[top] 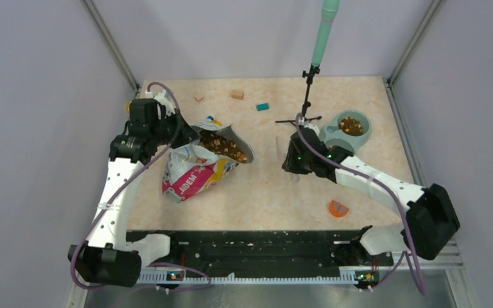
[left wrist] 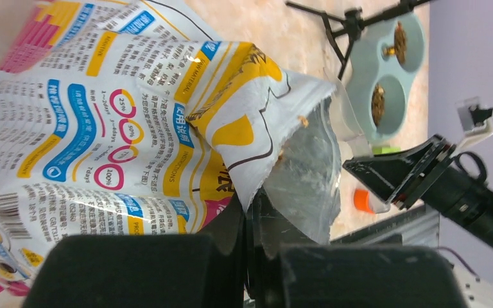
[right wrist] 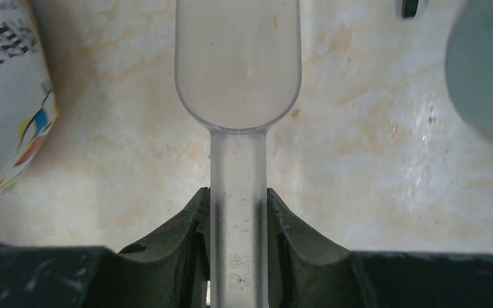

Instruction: Serve the pet food

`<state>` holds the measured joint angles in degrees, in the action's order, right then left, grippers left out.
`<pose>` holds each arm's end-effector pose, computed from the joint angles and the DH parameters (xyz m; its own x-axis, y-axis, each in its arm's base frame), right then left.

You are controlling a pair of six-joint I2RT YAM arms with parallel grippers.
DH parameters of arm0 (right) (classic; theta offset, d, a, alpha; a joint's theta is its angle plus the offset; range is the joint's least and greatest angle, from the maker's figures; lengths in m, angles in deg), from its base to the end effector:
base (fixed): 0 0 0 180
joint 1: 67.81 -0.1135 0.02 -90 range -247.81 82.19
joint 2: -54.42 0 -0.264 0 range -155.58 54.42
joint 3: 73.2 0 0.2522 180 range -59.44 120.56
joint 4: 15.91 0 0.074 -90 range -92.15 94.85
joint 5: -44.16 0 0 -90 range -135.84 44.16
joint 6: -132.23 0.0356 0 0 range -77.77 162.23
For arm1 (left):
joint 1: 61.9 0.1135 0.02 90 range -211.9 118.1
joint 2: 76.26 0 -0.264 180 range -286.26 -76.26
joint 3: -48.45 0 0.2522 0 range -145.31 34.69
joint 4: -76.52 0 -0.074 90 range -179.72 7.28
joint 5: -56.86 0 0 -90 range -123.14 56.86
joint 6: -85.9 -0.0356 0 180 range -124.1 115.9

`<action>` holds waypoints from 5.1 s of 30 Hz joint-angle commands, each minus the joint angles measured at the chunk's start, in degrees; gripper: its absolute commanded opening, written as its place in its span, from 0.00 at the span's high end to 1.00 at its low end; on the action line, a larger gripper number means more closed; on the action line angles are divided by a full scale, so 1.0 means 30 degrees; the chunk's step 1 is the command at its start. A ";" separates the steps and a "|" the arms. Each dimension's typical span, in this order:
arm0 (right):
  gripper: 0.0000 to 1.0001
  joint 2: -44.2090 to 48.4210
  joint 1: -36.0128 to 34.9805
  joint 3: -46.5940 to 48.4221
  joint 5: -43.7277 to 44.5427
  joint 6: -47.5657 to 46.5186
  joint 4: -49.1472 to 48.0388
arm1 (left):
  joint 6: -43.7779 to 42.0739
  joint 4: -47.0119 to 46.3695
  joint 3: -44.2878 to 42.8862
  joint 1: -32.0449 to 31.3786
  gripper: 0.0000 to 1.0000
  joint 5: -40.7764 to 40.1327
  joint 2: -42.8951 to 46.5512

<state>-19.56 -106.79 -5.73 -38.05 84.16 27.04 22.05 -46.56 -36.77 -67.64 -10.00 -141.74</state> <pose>0.2119 0.1653 0.2556 -0.8102 0.1960 -0.5524 -0.0180 0.9337 0.3577 0.2303 -0.0372 0.3744 -0.7176 -0.3352 -0.6105 0.0972 0.8198 -0.5643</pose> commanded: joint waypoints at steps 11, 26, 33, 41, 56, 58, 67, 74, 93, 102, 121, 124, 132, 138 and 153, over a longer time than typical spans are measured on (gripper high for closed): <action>1.00 -0.9431 -0.1449 0.4426 0.8320 -0.4964 -0.8007 | 0.0557 -0.2302 0.0360 0.1516 1.00 -0.2274 0.2411; 0.42 -1.3215 -0.0805 0.7055 0.6239 -0.6806 -0.9012 | 0.0133 -0.2141 0.0419 0.1767 1.00 -0.1750 0.2665; 0.32 -0.9772 -0.0805 0.5707 0.4464 -0.7084 -0.8671 | -0.0292 -0.2330 0.0129 0.1792 1.00 -0.1388 0.2124; 0.34 -0.2844 -0.1711 0.4358 0.2046 -0.9315 -0.6535 | -0.1494 -0.2834 -0.0868 0.1775 1.00 0.4365 0.1199; 0.37 -0.2358 -0.4877 0.7594 -0.0461 -1.7339 -0.2794 | -0.2475 -0.2557 -0.2247 0.1768 1.00 0.9537 0.1154; 0.36 -0.3311 -0.4899 0.8531 -0.0837 -1.7328 -0.2649 | -0.2531 -0.2428 -0.2187 0.1770 1.00 0.9505 0.1376; 0.33 -0.6611 -0.5317 1.0941 -0.1365 -1.7866 -0.3321 | -0.2206 -0.2518 -0.1997 0.1770 1.00 0.9623 0.1967; 0.39 -1.0130 -0.5331 1.4262 -0.1323 -1.6866 -0.3259 | -0.2362 -0.2286 -0.2030 0.1769 1.00 1.0174 0.1871; 1.00 -0.9552 -0.4798 2.1705 0.4025 -1.0312 0.9551 | -0.2272 -0.1114 -0.5774 0.1767 0.34 0.7963 -0.0196; 1.00 -0.9740 -0.1627 2.2653 0.0561 -0.6007 1.3372 | -0.2948 -0.0536 -0.5550 0.1699 0.19 0.6938 0.0164; 1.00 -1.1931 -0.0512 2.5743 -0.1757 -0.5893 1.4502 | -0.5653 -0.2313 0.2510 -0.1125 0.22 0.3796 0.9113; 1.00 -1.2062 -0.0495 2.5722 -0.1801 -0.5942 1.4583 | -0.6895 -0.2710 0.2967 -0.1538 0.24 0.3821 0.9549; 1.00 -1.2156 -0.0512 2.5318 -0.1751 -0.5521 1.4545 | -0.9455 -0.4699 0.4204 -0.5038 0.22 0.3012 0.9636; 1.00 -1.1975 -0.0512 2.5015 -0.1522 -0.5105 1.4414 | -1.0523 -0.6401 0.4744 -0.8321 0.22 0.0665 0.8157; 1.00 -1.1588 -0.0512 2.3674 -0.1575 -0.4530 1.3693 | -0.8955 -0.9960 0.6405 -0.9234 0.34 0.0888 0.5450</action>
<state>-56.63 -108.25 65.33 -40.98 68.47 72.76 -7.06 -69.16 -18.41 -94.87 -7.03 -124.75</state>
